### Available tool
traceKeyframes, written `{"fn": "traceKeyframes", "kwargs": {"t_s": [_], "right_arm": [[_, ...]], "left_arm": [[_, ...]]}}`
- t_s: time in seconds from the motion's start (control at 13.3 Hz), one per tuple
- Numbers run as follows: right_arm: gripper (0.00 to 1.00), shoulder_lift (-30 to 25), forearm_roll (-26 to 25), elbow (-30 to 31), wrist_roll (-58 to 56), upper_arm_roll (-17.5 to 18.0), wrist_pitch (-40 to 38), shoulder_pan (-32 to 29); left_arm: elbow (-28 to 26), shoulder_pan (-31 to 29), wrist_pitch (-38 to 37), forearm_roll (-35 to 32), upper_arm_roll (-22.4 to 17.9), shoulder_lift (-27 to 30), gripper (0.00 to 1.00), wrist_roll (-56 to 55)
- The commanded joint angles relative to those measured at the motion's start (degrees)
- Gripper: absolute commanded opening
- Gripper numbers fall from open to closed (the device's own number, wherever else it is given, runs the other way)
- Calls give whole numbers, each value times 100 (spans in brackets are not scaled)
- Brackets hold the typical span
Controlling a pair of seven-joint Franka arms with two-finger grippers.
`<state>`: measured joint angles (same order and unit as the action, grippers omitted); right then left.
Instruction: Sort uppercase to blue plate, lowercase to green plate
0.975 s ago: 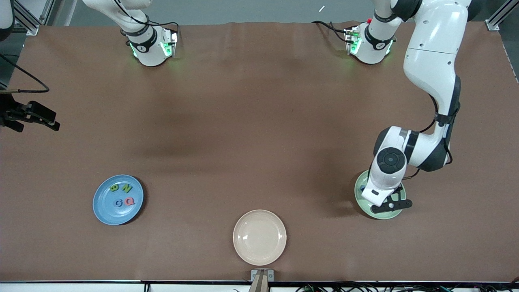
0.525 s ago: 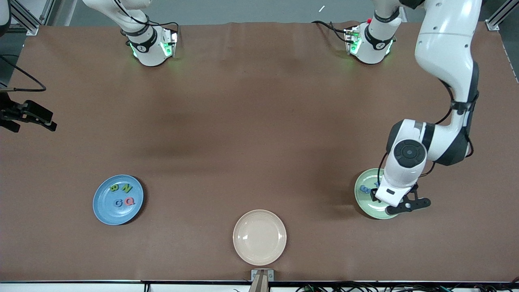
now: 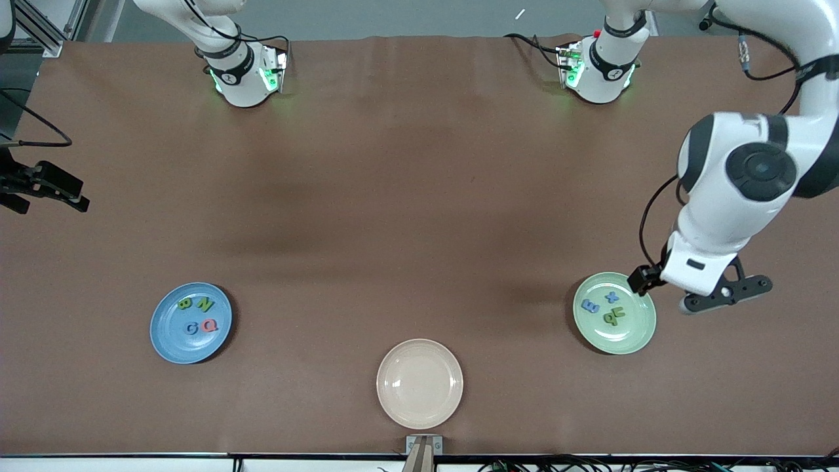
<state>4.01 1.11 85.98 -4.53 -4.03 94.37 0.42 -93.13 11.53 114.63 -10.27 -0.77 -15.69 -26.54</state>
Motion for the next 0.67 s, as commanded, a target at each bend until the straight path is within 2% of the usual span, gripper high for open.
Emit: {"fn": "traceKeyframes", "kwargs": {"t_s": [0.0, 0.22, 0.6], "right_arm": [[100, 12, -40, -63, 31, 60, -68, -77], [100, 12, -40, -63, 22, 60, -68, -77], [100, 12, -41, -63, 22, 60, -68, -77]], "left_arm": [[127, -54, -1254, 454, 34, 645, 100, 674], [234, -63, -2040, 552, 16, 1198, 100, 1150], [-2, -633, -2393, 885, 139, 1841, 100, 2547]]}}
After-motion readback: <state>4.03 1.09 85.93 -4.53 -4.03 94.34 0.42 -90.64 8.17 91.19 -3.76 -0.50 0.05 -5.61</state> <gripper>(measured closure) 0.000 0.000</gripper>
